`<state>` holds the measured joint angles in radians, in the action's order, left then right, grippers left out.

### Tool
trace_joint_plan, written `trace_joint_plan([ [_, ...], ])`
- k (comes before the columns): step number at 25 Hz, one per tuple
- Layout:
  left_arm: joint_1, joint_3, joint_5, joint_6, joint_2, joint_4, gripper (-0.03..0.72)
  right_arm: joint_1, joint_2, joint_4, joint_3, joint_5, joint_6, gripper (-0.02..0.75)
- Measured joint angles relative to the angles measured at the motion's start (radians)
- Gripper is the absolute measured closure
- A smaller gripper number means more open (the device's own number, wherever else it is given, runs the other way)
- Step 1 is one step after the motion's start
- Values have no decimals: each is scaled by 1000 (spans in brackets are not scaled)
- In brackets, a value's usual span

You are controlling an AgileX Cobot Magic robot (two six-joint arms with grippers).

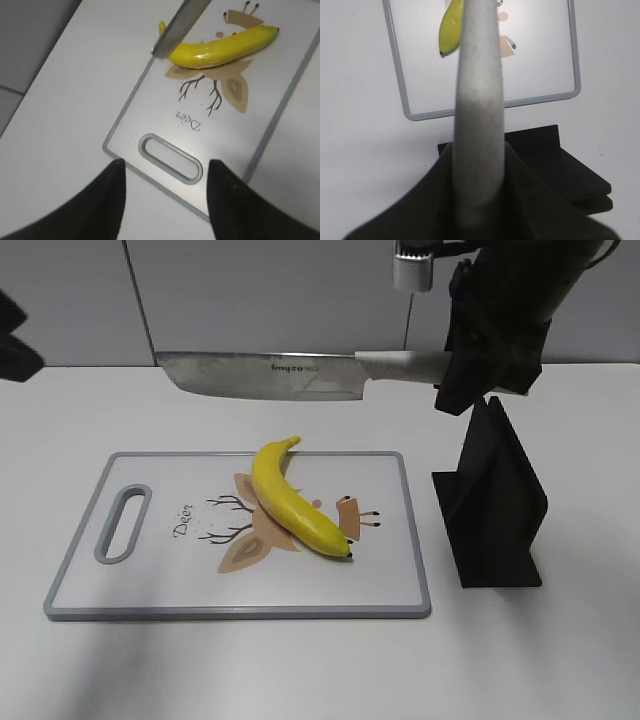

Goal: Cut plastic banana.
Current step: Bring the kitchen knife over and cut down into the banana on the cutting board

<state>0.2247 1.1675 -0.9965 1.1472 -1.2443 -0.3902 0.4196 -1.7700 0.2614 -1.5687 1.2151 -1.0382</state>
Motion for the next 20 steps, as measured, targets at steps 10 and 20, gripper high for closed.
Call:
trace_joint_plan([
  [10, 144, 198, -14, 174, -300, -2, 187, 0, -44, 27, -2, 1, -82, 559],
  [20, 182, 200, 26, 231, -412, -3, 251, 0, -47, 41, -2, -23, -112, 559],
])
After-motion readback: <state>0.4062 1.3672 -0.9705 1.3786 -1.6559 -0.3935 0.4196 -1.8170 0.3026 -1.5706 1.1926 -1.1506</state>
